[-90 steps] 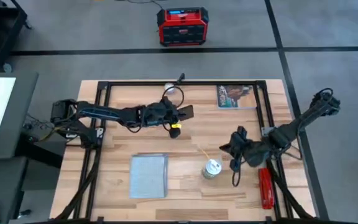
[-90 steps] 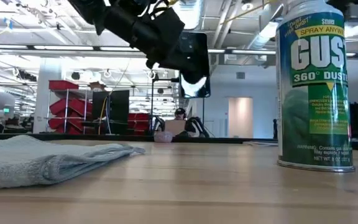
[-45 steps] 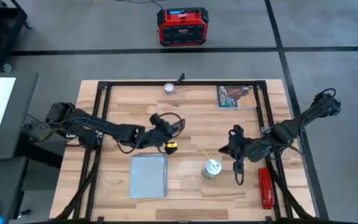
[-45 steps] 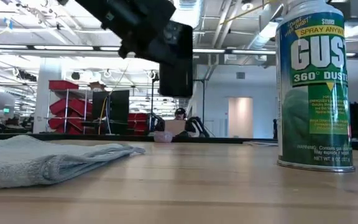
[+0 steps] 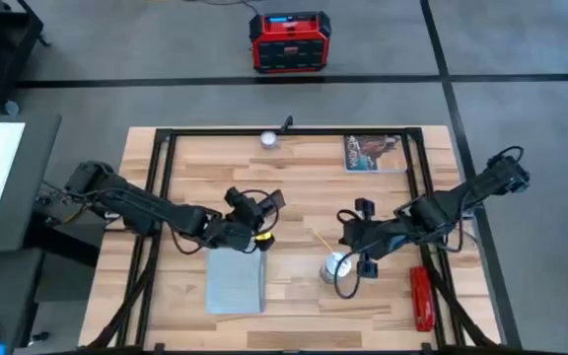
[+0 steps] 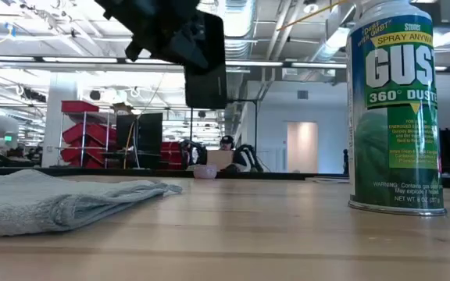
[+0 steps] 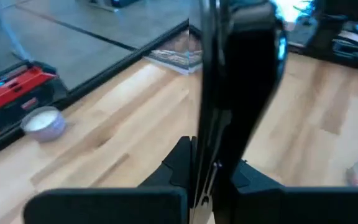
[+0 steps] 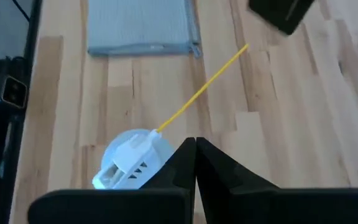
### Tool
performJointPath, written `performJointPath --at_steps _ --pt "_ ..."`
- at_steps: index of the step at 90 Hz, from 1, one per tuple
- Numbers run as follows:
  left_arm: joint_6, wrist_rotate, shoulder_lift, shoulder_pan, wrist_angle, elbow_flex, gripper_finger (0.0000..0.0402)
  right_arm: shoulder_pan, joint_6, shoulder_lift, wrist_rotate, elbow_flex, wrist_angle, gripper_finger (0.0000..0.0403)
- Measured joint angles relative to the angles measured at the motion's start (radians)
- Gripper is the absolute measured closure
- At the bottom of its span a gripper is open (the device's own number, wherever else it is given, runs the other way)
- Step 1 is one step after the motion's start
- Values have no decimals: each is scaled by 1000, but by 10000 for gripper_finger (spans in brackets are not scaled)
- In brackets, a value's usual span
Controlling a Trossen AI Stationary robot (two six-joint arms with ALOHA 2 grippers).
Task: Apply microfiber cloth
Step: Spray the back of the cellphone with the cleaning bottle
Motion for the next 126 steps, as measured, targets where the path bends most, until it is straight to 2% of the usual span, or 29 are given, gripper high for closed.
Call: performJointPath --at_steps 19,34,55,102,126 --pt "-29 19 2 5 9 0 399 -35 -14 109 -53 155 -132 403" --pt "-56 22 10 3 15 0 399 -43 -12 167 -105 214 -190 403" --pt "-92 22 10 5 13 0 399 -34 33 202 -126 277 -259 403" --pt "-195 35 10 -48 15 1 399 -27 56 202 -170 281 -232 403" --pt "-126 77 122 -53 -32 133 399 -27 53 220 -190 281 -222 403"
